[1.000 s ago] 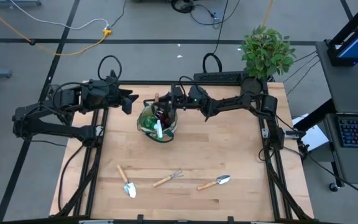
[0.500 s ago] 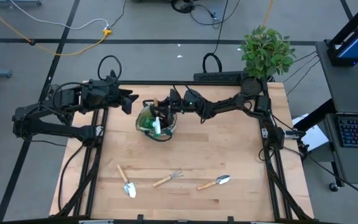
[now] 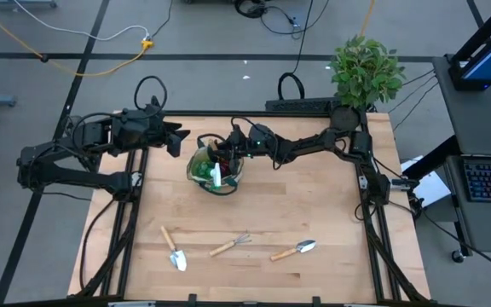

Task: Pick & Place Garden tools in Gardening bag
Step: Put the top brown hand rake into the gardening bag, then put the left brown trowel into the gardening bag

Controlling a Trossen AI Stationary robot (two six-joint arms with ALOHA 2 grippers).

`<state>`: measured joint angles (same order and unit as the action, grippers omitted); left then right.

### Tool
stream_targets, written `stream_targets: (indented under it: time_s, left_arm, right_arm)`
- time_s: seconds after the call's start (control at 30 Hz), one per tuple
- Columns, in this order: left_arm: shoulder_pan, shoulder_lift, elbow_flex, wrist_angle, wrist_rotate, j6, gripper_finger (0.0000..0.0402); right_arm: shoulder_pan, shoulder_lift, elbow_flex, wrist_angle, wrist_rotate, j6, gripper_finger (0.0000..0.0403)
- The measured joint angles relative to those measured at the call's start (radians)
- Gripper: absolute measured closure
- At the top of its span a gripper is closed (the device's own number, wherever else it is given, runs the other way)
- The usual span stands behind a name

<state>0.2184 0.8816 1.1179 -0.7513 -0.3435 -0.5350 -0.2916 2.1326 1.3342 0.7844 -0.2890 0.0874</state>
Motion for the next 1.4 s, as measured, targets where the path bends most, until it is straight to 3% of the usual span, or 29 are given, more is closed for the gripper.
stream_targets:
  time_s: [0.23,0.47,0.8,0.97,1.2,1.4]
  left_arm:
    - [0.000,0.000,0.000,0.000,0.000,0.000,0.0192]
    - [0.000,0.000,0.000,-0.001,0.001,0.007,0.0192]
    - [0.000,0.000,0.000,-0.017,0.031,0.080,0.0192]
    - [0.000,0.000,0.000,-0.017,0.061,0.087,0.0192]
    - [-0.015,0.002,0.000,-0.065,0.239,0.045,0.0192]
    - [-0.093,0.002,0.000,-0.177,0.277,-0.045,0.0192]
  right_arm:
    - [0.001,0.001,-0.002,-0.007,-0.013,-0.012,0.0291]
    - [0.018,-0.011,-0.003,-0.022,-0.050,-0.041,0.0236]
    - [0.045,-0.110,-0.004,-0.228,0.056,-0.206,0.0168]
    - [0.045,-0.158,-0.004,-0.287,0.058,-0.215,0.0159]
    - [0.045,-0.257,-0.003,-0.356,0.080,-0.256,0.0162]
    - [0.045,-0.366,-0.003,-0.455,0.080,-0.268,0.0160]
